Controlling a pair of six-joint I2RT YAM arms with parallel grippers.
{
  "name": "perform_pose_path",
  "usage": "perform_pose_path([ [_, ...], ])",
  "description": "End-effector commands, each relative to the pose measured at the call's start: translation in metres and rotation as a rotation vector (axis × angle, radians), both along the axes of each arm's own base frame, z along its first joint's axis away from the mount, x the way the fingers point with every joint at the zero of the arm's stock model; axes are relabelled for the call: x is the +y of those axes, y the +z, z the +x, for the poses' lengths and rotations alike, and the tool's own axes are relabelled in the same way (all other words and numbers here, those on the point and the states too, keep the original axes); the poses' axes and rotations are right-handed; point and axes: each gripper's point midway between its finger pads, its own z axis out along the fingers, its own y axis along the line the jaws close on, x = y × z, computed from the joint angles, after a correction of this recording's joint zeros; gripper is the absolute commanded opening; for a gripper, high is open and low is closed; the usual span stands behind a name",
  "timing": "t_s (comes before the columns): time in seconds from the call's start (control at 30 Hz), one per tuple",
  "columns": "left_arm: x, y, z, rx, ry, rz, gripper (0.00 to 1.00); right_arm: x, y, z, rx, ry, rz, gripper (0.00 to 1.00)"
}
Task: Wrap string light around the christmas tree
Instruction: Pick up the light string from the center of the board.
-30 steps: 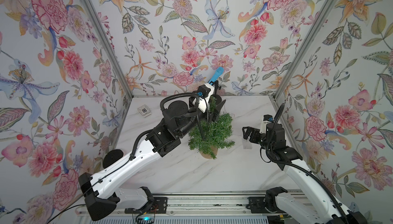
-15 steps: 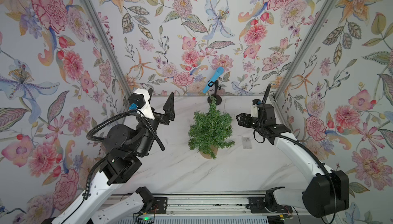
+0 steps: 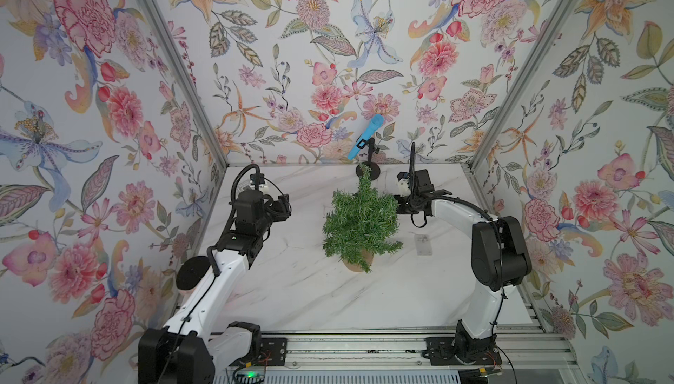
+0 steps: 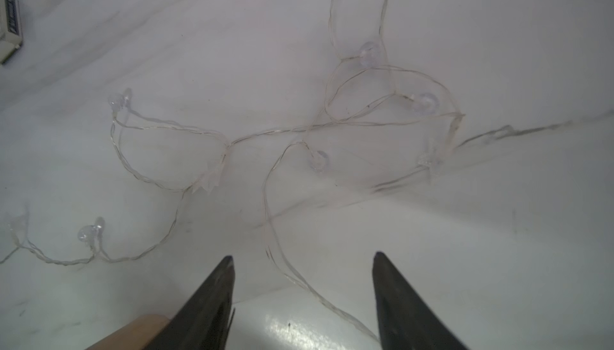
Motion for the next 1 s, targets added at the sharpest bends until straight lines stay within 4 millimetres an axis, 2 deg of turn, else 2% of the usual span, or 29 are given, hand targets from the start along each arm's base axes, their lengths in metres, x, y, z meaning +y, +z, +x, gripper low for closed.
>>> perform_pose_path([
  [0.0,-0.018,-0.024,0.003,0.076,-0.118,0.018,0.63,0.013,-0.019,-0.009,0.009,0.131,-0.105,0.63],
  [0.17,-0.027,-0.074,0.008,0.201,-0.168,0.095,0.63,0.02,-0.046,-0.015,0.053,0.171,-0.142,0.62],
  [0.4,-0.057,-0.103,0.01,0.263,-0.273,0.165,0.66,0.019,-0.063,-0.009,0.067,0.161,-0.212,0.63],
  [0.53,-0.072,-0.118,0.009,0.3,-0.335,0.157,0.65,0.024,-0.071,-0.008,0.071,0.168,-0.23,0.51],
  [0.6,-0.081,-0.132,0.011,0.336,-0.373,0.136,0.64,0.025,-0.074,-0.007,0.079,0.174,-0.253,0.47],
  [0.67,-0.094,-0.142,0.007,0.373,-0.432,0.133,0.62,0.023,-0.075,-0.009,0.079,0.178,-0.277,0.36],
  [0.77,-0.109,-0.158,-0.002,0.419,-0.51,0.199,0.62,0.02,-0.069,-0.007,0.071,0.16,-0.267,0.19],
  [0.87,-0.117,-0.17,-0.008,0.467,-0.554,0.278,0.61,0.007,-0.057,-0.003,0.07,0.093,-0.232,0.03],
  [0.9,-0.119,-0.174,-0.01,0.476,-0.562,0.295,0.62,0.003,-0.052,-0.001,0.07,0.067,-0.205,0.0],
  [0.97,-0.119,-0.177,-0.012,0.476,-0.568,0.305,0.62,-0.006,-0.044,0.0,0.081,0.013,-0.126,0.0],
])
